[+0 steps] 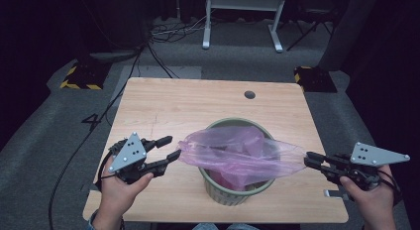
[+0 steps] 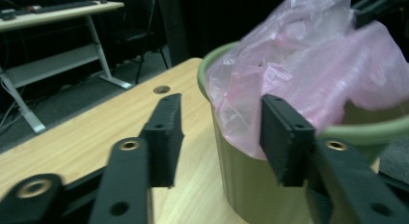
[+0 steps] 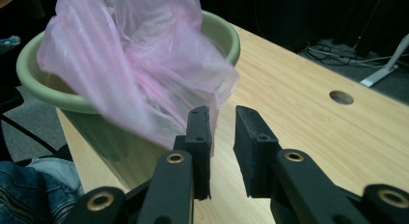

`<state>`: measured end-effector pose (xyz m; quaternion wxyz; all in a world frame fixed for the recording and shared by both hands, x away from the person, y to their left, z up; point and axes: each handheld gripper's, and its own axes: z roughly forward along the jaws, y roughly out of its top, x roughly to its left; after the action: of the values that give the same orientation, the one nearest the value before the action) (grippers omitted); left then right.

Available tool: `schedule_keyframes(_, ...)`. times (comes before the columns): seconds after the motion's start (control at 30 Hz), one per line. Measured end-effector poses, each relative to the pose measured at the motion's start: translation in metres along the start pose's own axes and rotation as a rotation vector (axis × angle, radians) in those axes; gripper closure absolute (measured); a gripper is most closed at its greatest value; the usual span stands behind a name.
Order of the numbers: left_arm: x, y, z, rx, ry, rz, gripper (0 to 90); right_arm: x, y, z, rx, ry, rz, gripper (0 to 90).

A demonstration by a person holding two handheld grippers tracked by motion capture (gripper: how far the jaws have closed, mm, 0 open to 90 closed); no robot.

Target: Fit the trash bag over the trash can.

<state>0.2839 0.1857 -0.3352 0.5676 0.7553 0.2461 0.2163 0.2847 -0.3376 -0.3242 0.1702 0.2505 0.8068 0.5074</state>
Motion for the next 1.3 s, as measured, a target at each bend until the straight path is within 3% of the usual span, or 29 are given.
schedule_keyframes(0.07, -0.002, 0.006, 0.003, -0.001, -0.004, 0.007, 41.2, 0.002, 0.003, 0.001, 0.003, 0.001, -0.013, 76.7)
schedule_keyframes(0.23, -0.005, 0.022, 0.011, -0.019, 0.001, 0.034, 35.8, 0.005, 0.010, 0.008, 0.016, 0.002, -0.036, 72.0)
schedule_keyframes(0.47, -0.009, 0.036, 0.017, -0.026, -0.008, 0.058, 34.8, 0.005, 0.025, 0.015, -0.022, -0.069, -0.107, 45.4)
schedule_keyframes(0.53, -0.011, 0.038, 0.019, -0.021, -0.002, 0.065, 34.7, 0.006, 0.028, 0.020, -0.017, -0.063, -0.119, 39.5)
schedule_keyframes(0.67, -0.011, 0.041, 0.027, -0.016, 0.000, 0.057, 35.4, 0.008, 0.033, 0.037, -0.001, -0.029, -0.134, 36.0)
schedule_keyframes(0.83, -0.005, 0.043, 0.037, -0.015, -0.008, 0.042, 42.2, 0.016, 0.042, 0.059, 0.003, 0.021, -0.158, 33.2)
schedule_keyframes(0.93, -0.005, 0.041, 0.043, -0.002, -0.024, 0.048, 59.2, 0.025, 0.048, 0.072, 0.013, 0.058, -0.178, 32.2)
schedule_keyframes(1.0, -0.006, 0.040, 0.046, 0.021, -0.034, 0.052, 76.4, 0.031, 0.050, 0.081, 0.026, 0.078, -0.197, 31.1)
schedule_keyframes(1.07, -0.006, 0.037, 0.048, 0.032, -0.039, 0.045, 83.3, 0.035, 0.051, 0.087, 0.039, 0.096, -0.215, 31.1)
schedule_keyframes(1.3, -0.010, 0.034, 0.052, 0.052, -0.068, 0.044, 86.2, 0.046, 0.053, 0.105, 0.062, 0.130, -0.220, 34.6)
